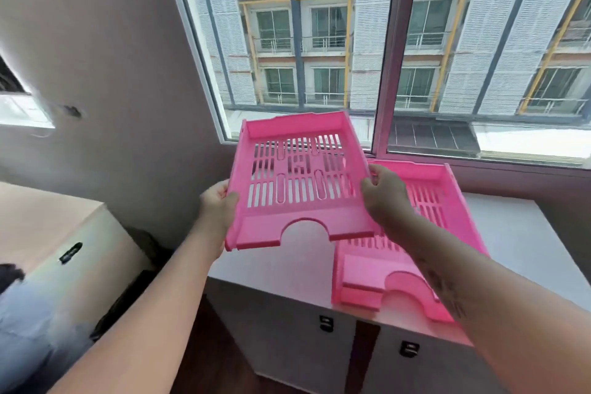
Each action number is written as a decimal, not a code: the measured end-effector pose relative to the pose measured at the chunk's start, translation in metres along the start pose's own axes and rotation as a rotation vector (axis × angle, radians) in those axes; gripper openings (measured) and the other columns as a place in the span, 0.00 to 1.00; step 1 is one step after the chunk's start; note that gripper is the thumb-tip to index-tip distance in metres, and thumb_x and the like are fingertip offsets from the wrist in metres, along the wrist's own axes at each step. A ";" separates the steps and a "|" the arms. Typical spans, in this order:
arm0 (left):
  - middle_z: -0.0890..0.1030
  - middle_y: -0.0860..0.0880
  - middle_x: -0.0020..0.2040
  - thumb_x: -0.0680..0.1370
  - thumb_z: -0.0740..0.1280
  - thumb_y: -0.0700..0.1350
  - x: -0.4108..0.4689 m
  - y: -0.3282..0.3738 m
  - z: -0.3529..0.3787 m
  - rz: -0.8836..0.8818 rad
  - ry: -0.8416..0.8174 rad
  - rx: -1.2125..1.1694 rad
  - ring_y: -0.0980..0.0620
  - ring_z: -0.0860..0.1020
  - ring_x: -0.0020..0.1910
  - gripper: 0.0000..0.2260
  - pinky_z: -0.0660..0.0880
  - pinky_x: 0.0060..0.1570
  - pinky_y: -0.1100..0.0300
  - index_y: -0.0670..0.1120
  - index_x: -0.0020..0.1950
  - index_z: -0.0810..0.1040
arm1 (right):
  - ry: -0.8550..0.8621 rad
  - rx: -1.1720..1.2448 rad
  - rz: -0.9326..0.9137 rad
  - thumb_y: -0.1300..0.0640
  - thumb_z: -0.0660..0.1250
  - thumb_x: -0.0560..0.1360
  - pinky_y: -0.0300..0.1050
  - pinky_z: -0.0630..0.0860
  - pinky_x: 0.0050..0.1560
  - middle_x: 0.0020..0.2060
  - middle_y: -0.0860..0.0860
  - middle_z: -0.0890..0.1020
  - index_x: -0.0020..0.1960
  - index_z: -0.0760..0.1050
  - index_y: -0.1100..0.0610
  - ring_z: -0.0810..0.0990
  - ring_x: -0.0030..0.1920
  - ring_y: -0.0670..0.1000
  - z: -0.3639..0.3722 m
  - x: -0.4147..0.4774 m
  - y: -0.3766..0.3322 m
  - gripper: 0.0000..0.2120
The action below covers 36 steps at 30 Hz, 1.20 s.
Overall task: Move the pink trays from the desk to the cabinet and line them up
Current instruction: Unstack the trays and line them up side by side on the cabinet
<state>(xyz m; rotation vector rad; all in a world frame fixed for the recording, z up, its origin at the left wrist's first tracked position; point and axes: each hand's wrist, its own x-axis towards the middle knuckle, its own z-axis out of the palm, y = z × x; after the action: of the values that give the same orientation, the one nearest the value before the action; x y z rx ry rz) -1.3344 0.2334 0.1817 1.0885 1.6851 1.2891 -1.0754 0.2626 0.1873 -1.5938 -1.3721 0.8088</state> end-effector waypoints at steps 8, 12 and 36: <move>0.83 0.49 0.44 0.80 0.57 0.35 0.019 -0.049 -0.073 -0.072 0.132 -0.037 0.50 0.82 0.42 0.15 0.78 0.36 0.57 0.48 0.56 0.79 | -0.144 -0.084 0.042 0.63 0.55 0.80 0.42 0.72 0.30 0.49 0.55 0.79 0.69 0.70 0.59 0.76 0.35 0.50 0.102 -0.003 -0.006 0.18; 0.84 0.50 0.44 0.79 0.58 0.34 0.033 -0.088 -0.077 -0.147 0.133 -0.071 0.52 0.82 0.40 0.15 0.78 0.37 0.57 0.47 0.58 0.80 | -0.180 -0.182 0.136 0.64 0.54 0.80 0.45 0.74 0.33 0.50 0.55 0.77 0.67 0.69 0.59 0.78 0.43 0.57 0.127 -0.004 0.014 0.16; 0.79 0.47 0.61 0.78 0.66 0.41 0.084 -0.058 -0.046 0.057 0.051 0.094 0.51 0.78 0.57 0.18 0.72 0.56 0.59 0.43 0.68 0.73 | -0.161 -0.595 -0.139 0.63 0.59 0.78 0.52 0.70 0.61 0.65 0.62 0.74 0.68 0.68 0.64 0.73 0.64 0.62 0.103 0.025 -0.013 0.19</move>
<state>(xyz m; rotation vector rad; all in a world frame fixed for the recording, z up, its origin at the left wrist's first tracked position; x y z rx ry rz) -1.4175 0.2874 0.1302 1.1746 1.7796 1.2948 -1.1679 0.3071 0.1570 -1.8716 -1.9433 0.4701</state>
